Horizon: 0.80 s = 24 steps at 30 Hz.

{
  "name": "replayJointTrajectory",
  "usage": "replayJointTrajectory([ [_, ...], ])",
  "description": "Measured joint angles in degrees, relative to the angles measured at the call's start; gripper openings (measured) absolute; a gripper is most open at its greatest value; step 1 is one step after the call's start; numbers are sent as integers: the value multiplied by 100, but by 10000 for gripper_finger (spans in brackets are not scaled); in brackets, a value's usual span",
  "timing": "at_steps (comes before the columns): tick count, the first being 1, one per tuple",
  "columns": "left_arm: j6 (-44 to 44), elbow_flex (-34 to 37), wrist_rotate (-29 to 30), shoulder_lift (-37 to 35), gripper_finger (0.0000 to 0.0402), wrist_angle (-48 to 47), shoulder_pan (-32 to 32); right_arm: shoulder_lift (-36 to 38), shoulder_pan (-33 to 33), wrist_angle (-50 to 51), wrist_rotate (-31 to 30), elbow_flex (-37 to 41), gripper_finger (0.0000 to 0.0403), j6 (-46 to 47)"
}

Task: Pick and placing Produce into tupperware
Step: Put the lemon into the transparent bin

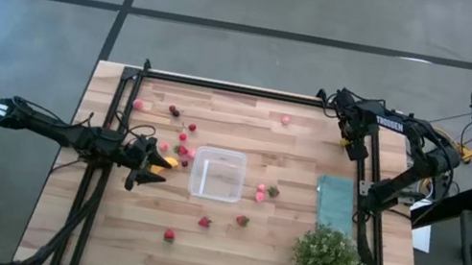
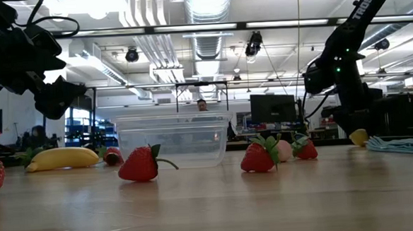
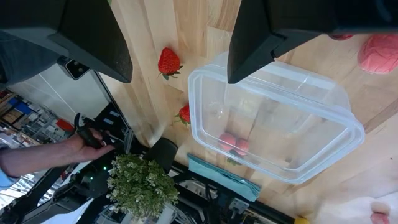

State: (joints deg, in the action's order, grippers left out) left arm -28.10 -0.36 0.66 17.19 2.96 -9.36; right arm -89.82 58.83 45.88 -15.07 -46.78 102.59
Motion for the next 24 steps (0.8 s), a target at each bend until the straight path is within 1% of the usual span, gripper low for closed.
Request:
replayJointTrajectory([
  [3, 0, 0, -2, 0, 249, 0, 0, 4, 0, -2, -2, 0, 203, 4],
  [5, 0, 0, -1, 0, 249, 0, 1, 4, -2, -4, -4, 0, 201, 44],
  [11, 0, 0, -2, 0, 249, -2, 2, 4, -4, -22, 2, 0, 216, 14],
  [17, -1, 0, 0, 0, 249, -2, 0, 39, -49, -89, 202, -7, 209, -313],
  [24, 0, 0, -1, 0, 249, 0, 1, 59, -455, -115, 221, -158, 207, -913],
])
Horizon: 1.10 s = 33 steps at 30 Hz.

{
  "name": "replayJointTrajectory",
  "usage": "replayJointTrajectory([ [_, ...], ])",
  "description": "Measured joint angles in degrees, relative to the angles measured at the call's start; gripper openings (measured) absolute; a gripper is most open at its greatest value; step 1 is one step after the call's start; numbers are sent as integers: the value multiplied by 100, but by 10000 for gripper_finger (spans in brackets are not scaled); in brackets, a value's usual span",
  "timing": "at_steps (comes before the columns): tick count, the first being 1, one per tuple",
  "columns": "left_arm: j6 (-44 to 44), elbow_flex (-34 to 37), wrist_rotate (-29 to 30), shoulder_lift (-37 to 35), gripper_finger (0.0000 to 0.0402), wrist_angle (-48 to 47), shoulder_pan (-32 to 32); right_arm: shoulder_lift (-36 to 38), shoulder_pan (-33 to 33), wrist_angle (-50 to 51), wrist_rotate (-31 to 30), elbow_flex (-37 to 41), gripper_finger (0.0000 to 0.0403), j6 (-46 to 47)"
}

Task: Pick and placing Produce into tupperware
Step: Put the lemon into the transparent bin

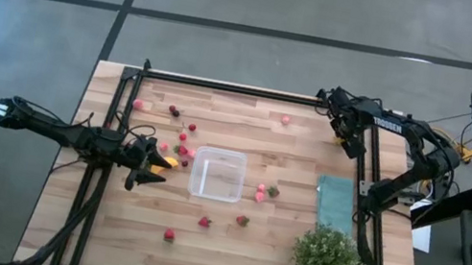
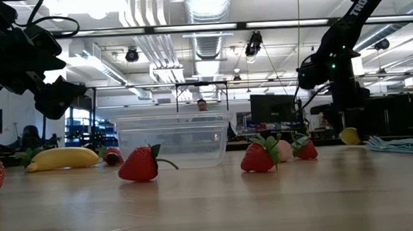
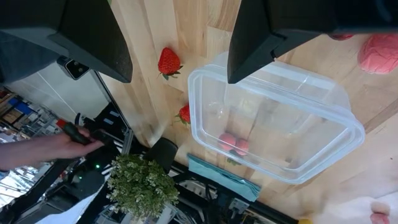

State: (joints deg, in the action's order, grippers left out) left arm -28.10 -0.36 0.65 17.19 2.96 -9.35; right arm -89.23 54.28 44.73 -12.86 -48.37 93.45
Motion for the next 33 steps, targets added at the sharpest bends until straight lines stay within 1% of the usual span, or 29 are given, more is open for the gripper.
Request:
replayJointTrajectory([
  [5, 0, 0, 0, 0, 249, -2, -2, 0, -491, -34, 91, -115, 207, -371],
  [9, 0, 0, 1, 0, 249, 0, -1, 0, -1039, -144, 89, -232, 207, -971],
  [14, -1, 0, 0, -1, 249, 0, 0, 0, -1885, -983, 215, -369, 207, -2150],
  [22, 0, 0, 0, 0, 249, 0, 0, -16, -3256, -2398, 232, -850, 207, -2880],
  [25, -2, 0, 2, 0, 249, 0, -1, -35, -3682, -2490, 105, -1134, 208, -3404],
  [33, -2, 0, 0, 0, 249, -2, -2, -46, -4470, -2463, 152, -1853, 208, -4997],
])
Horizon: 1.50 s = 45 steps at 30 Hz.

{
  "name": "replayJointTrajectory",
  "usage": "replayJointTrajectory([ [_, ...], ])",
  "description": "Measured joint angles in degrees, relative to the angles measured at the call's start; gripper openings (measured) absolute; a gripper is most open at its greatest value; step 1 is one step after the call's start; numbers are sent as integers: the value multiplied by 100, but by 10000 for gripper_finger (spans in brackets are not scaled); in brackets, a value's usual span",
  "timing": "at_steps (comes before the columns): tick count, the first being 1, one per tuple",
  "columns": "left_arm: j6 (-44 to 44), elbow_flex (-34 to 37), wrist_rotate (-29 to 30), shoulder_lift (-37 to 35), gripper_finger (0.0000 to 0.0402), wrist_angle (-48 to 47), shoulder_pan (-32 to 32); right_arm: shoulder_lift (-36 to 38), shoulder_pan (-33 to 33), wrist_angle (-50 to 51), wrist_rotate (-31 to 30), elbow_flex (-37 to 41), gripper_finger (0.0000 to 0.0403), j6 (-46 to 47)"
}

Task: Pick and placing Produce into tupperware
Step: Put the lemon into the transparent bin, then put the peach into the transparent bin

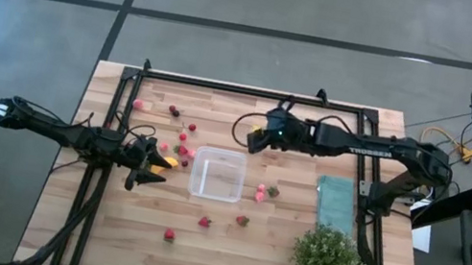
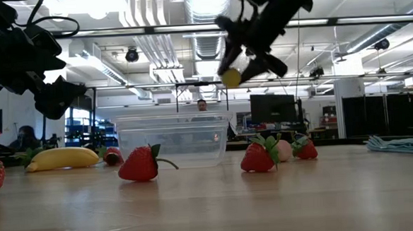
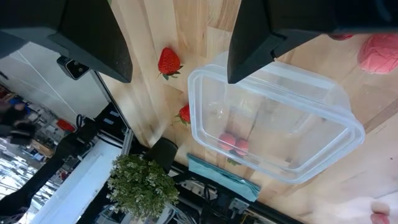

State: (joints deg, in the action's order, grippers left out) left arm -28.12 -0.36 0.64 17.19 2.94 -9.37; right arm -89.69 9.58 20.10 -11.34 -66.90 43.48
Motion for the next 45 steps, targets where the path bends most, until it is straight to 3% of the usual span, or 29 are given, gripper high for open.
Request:
replayJointTrajectory([
  [7, 2, 0, 2, 2, 249, 2, 2, -298, -517, 16, 130, -392, 208, -1286],
  [12, 2, 0, 1, -7, 249, 0, 2, -976, -858, 66, 565, -742, 208, -1554],
  [18, 2, 0, 0, 2, 249, 6, 2, -1807, -1134, 394, 574, -1419, 208, -1758],
  [24, 0, 0, 2, 2, 249, 4, 2, -2459, -1112, 1512, -66, -1951, 214, -1357],
  [32, 2, 0, 0, -6, 249, 4, 2, -2601, -1189, 1668, -273, -2502, 286, -837],
  [38, 2, 0, 1, -1, 249, -1, 2, -2529, -1036, 2646, -1612, -3271, 309, -884],
  [42, 0, 0, 2, 0, 249, -1, 2, -2517, -699, 4225, -2307, -4011, 296, 134],
  [44, 2, 0, 0, 0, 249, 0, 2, -2502, -397, 4702, -2151, -4204, 289, 221],
  [45, 2, 0, 0, 0, 249, 0, 1, -2500, -188, 4825, -1746, -4233, 286, 216],
])
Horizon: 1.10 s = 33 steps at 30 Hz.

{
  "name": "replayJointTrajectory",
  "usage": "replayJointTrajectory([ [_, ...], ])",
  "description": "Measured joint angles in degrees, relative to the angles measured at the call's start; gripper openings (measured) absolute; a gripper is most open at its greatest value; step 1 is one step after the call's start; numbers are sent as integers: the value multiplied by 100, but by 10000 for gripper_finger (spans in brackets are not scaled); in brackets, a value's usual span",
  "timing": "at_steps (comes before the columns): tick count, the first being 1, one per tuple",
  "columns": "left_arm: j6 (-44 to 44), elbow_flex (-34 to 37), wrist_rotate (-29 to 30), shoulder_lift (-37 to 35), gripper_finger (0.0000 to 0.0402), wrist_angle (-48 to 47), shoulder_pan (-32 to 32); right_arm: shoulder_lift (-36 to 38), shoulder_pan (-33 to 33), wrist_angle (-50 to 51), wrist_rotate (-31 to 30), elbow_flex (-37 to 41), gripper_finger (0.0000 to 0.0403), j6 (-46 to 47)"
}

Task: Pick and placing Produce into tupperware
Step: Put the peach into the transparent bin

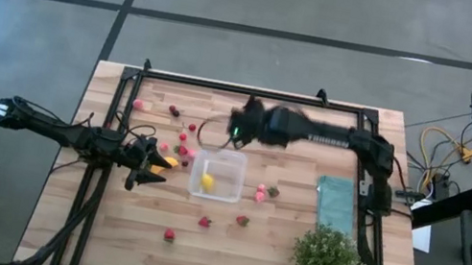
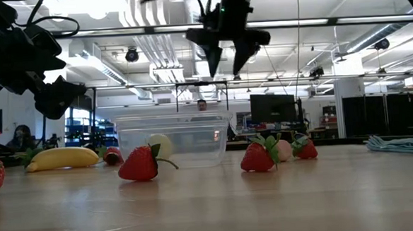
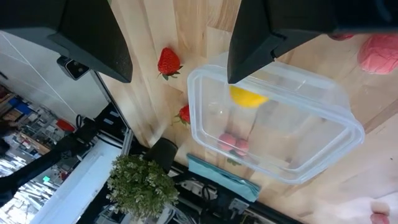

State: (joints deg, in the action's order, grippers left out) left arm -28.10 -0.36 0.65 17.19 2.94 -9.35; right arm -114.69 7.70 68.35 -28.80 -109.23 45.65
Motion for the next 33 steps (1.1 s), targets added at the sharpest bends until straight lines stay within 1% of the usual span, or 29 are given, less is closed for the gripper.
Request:
replayJointTrajectory([
  [3, 0, 0, 2, 0, 249, 1, 1, -58, 772, 116, 1497, 159, 281, -117],
  [4, 0, 0, 1, 0, 249, 2, 1, -68, 998, 114, 1747, 281, 281, -156],
  [6, 0, 0, 0, 0, 249, 2, 1, -74, 1401, 144, 1790, 531, 280, -167],
  [9, 5, 0, -1, 4, 249, 2, 1, -52, 1839, 145, 1905, 758, 281, -146],
  [12, 348, 0, -71, -1, 249, -154, 0, -59, 2118, -26, 2005, 800, 281, -234],
  [13, 464, 0, -79, -11, 249, -166, 1, -59, 2181, -133, 2017, 813, 281, -252],
  [17, 452, 0, -73, -8, 249, -168, 0, -63, 2390, -770, 1927, 899, 277, -371],
  [20, 450, 0, 126, 15, 249, -158, -1, -63, 2632, -1173, 1878, 1080, 272, -411],
  [23, 450, 0, 150, 20, 249, -156, 0, -66, 2898, -1177, 1880, 1300, 267, -428],
  [26, 450, 0, 151, 20, 249, -157, -1, -63, 3061, -1155, 2168, 1581, 263, -430],
  [28, 450, 0, 149, 20, 249, -157, -1, -70, 3072, -1190, 2277, 1773, 262, -469],
  [33, 451, 0, 151, 20, 249, -157, 1, -70, 3069, -1548, 2299, 2133, 260, -562],
])
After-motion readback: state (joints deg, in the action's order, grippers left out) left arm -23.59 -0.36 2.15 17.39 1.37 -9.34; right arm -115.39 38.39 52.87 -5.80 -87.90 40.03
